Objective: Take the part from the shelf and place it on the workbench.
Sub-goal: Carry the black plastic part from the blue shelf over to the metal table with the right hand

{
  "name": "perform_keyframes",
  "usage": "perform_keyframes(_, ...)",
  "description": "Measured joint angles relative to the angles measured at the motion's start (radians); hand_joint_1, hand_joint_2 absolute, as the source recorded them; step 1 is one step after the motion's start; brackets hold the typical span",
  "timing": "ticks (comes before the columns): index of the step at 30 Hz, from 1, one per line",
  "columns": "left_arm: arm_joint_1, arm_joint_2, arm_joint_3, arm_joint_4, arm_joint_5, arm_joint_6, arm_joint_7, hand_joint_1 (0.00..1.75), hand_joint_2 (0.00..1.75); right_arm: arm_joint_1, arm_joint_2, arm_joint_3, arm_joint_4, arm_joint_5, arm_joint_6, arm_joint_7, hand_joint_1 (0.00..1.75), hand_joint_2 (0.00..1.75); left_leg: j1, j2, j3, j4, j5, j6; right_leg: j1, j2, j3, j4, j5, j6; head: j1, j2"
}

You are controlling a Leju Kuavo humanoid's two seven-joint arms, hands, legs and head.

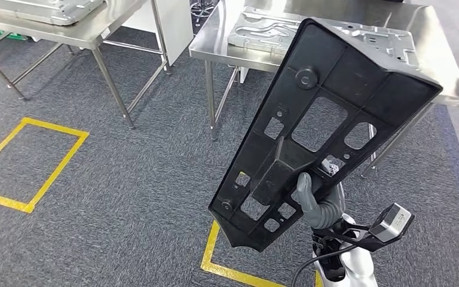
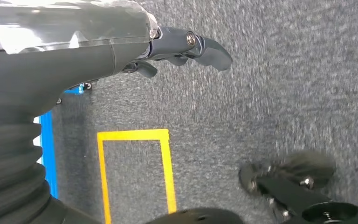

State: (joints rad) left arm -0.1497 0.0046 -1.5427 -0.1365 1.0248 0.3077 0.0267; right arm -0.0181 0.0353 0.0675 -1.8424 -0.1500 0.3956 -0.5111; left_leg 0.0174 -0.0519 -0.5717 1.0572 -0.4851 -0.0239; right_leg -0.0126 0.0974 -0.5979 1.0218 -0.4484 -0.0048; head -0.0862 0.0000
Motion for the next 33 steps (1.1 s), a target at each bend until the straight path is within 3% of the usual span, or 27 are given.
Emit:
perform_keyframes(2, 0.007, -0.005, 0.0, 0.0, 0.005, -0.006, 0.014, 0.0, 1.75, 0.003, -0.003, 0.0, 0.001, 0.0, 0.0, 0.0, 1.75, 1.75, -0.002, -0.015, 0.015, -0.033, 0.001, 0.011, -0.001, 0.02, -0.007, 0.002, 0.002, 0.014, 0.0, 0.0)
perform_keyframes(4, 0.009, -0.009, 0.0, 0.0, 0.007, -0.012, 0.027, 0.0, 1.75, 0.008, -0.009, 0.0, 0.001, 0.001, 0.0, 0.0, 1.75, 1.75, -0.004, 0.004, 0.017, -0.041, 0.008, 0.028, -0.005, 0.027, -0.012, 0.0, 0.005, 0.029, 0.0, 0.0)
perform_keyframes(6, 0.009, -0.013, 0.0, 0.001, 0.01, -0.015, 0.036, 0.0, 1.75, 0.01, -0.016, 0.0, 0.001, 0.001, 0.0, -0.001, 1.75, 1.75, -0.003, 0.025, 0.02, -0.053, 0.015, 0.043, -0.004, -0.019, -0.03, 0.037, -0.019, 0.038, 0.0, 0.0)
perform_keyframes(8, 0.013, -0.014, 0.0, 0.003, 0.012, -0.016, 0.041, 0.0, 1.75, 0.011, -0.02, 0.0, 0.003, 0.002, 0.001, -0.002, 1.75, 1.75, -0.007, 0.049, 0.021, -0.057, 0.016, 0.051, -0.002, -0.076, -0.086, 0.153, -0.081, 0.041, 0.0, 0.0)
perform_keyframes(10, 0.018, -0.014, 0.0, 0.005, 0.013, -0.016, 0.043, 0.0, 1.75, 0.014, -0.023, 0.0, 0.006, 0.003, 0.001, -0.003, 1.75, 1.75, -0.011, 0.075, 0.02, -0.057, 0.014, 0.055, -0.002, -0.091, -0.14, 0.265, -0.122, 0.043, 0.0, 0.0)
perform_keyframes(11, 0.02, -0.014, 0.0, 0.007, 0.013, -0.016, 0.043, 0.0, 1.75, 0.016, -0.025, 0.0, 0.007, 0.004, 0.0, -0.003, 1.75, 1.75, -0.013, 0.087, 0.021, -0.056, 0.013, 0.055, -0.002, -0.093, -0.145, 0.276, -0.116, 0.042, 0.0, 0.0)
perform_keyframes(12, 0.02, -0.015, 0.0, 0.007, 0.013, -0.016, 0.043, 0.0, 1.75, 0.017, -0.028, 0.0, 0.008, 0.006, -0.002, -0.004, 1.75, 1.75, -0.015, 0.098, 0.022, -0.056, 0.011, 0.055, -0.001, -0.097, -0.128, 0.246, -0.092, 0.039, 0.0, 0.0)
perform_keyframes(14, 0.022, -0.015, 0.0, 0.008, 0.013, -0.015, 0.041, 0.0, 1.75, 0.017, -0.033, 0.0, 0.007, 0.01, -0.01, -0.011, 1.75, 1.75, -0.018, 0.116, 0.027, -0.056, 0.007, 0.051, 0.005, -0.125, -0.051, 0.107, -0.033, 0.028, 0.0, 0.0)
perform_keyframes(16, 0.023, -0.016, 0.0, 0.009, 0.013, -0.014, 0.036, 0.0, 1.75, 0.019, -0.035, 0.0, 0.003, 0.012, -0.019, -0.022, 1.75, 1.75, -0.024, 0.129, 0.03, -0.055, 0.001, 0.044, 0.014, -0.151, 0.001, 0.008, -0.006, 0.015, 0.0, 0.0)
perform_keyframes(19, 0.023, -0.016, 0.0, 0.011, 0.011, -0.012, 0.03, 0.0, 1.75, 0.027, -0.037, -0.001, -0.007, 0.017, -0.026, -0.032, 1.75, 1.75, -0.028, 0.144, 0.036, -0.057, -0.003, 0.03, 0.018, -0.14, 0.004, -0.008, -0.007, 0.003, 0.0, 0.0)
perform_keyframes(21, 0.022, -0.017, 0.0, 0.013, 0.012, -0.011, 0.026, 0.0, 1.75, 0.032, -0.037, -0.001, -0.012, 0.023, -0.032, -0.032, 1.75, 1.75, -0.028, 0.133, 0.031, -0.035, -0.023, 0.019, 0.01, -0.131, 0.01, -0.016, -0.004, -0.005, 0.0, 0.0)
perform_keyframes(22, 0.022, -0.017, 0.0, 0.014, 0.012, -0.01, 0.024, 0.0, 1.75, 0.033, -0.038, -0.001, -0.015, 0.027, -0.035, -0.032, 1.75, 1.75, -0.027, 0.117, 0.015, 0.006, -0.047, 0.014, 0.007, -0.127, 0.013, -0.02, -0.002, -0.009, 0.0, 0.0)
perform_keyframes(24, 0.023, -0.018, 0.0, 0.015, 0.012, -0.012, 0.022, 0.0, 1.75, 0.035, -0.038, -0.002, -0.019, 0.035, -0.039, -0.031, 1.75, 1.75, -0.024, 0.079, -0.049, 0.138, -0.107, 0.008, 0.006, -0.119, 0.015, -0.021, -0.002, -0.014, -0.001, 0.0)
perform_keyframes(25, 0.025, -0.019, 0.0, 0.015, 0.011, -0.013, 0.023, 0.0, 1.75, 0.037, -0.038, -0.002, -0.02, 0.039, -0.04, -0.03, 1.75, 1.75, -0.023, 0.069, -0.079, 0.195, -0.123, 0.007, 0.008, -0.113, 0.015, -0.02, -0.003, -0.016, -0.001, 0.0)
perform_keyframes(26, 0.026, -0.019, 0.0, 0.015, 0.009, -0.015, 0.024, 0.0, 1.75, 0.041, -0.038, -0.002, -0.02, 0.041, -0.041, -0.03, 1.75, 1.75, -0.023, 0.064, -0.094, 0.22, -0.12, 0.007, 0.009, -0.107, 0.017, -0.019, -0.004, -0.017, -0.001, 0.0)
perform_keyframes(27, 0.027, -0.019, 0.0, 0.015, 0.008, -0.017, 0.025, 0.0, 1.75, 0.044, -0.038, -0.002, -0.021, 0.042, -0.044, -0.029, 1.75, 1.75, -0.023, 0.061, -0.092, 0.206, -0.097, 0.009, 0.01, -0.1, 0.019, -0.018, -0.006, -0.017, -0.001, 0.0)
perform_keyframes(30, 0.027, -0.021, 0.0, 0.015, 0.004, -0.019, 0.029, 0.0, 1.75, 0.052, -0.038, -0.002, -0.031, 0.045, -0.054, -0.028, 1.75, 1.75, -0.024, 0.053, -0.021, 0.023, 0.003, 0.02, 0.012, -0.083, 0.022, -0.01, -0.012, -0.011, -0.001, 0.0)
perform_keyframes(31, 0.027, -0.022, 0.0, 0.015, 0.005, -0.019, 0.027, 0.0, 1.75, 0.053, -0.038, -0.002, -0.035, 0.046, -0.057, -0.027, 1.75, 1.75, -0.024, 0.05, -0.004, -0.019, 0.016, 0.025, 0.013, -0.079, 0.02, -0.008, -0.013, -0.007, -0.001, 0.0)
perform_keyframes(33, 0.026, -0.024, 0.0, 0.015, 0.008, -0.016, 0.02, 0.0, 1.75, 0.053, -0.038, -0.002, -0.039, 0.05, -0.059, -0.024, 1.75, 1.75, -0.027, 0.047, 0.004, -0.043, 0.017, 0.037, 0.013, -0.075, 0.016, -0.006, -0.013, 0.003, -0.001, 0.0)
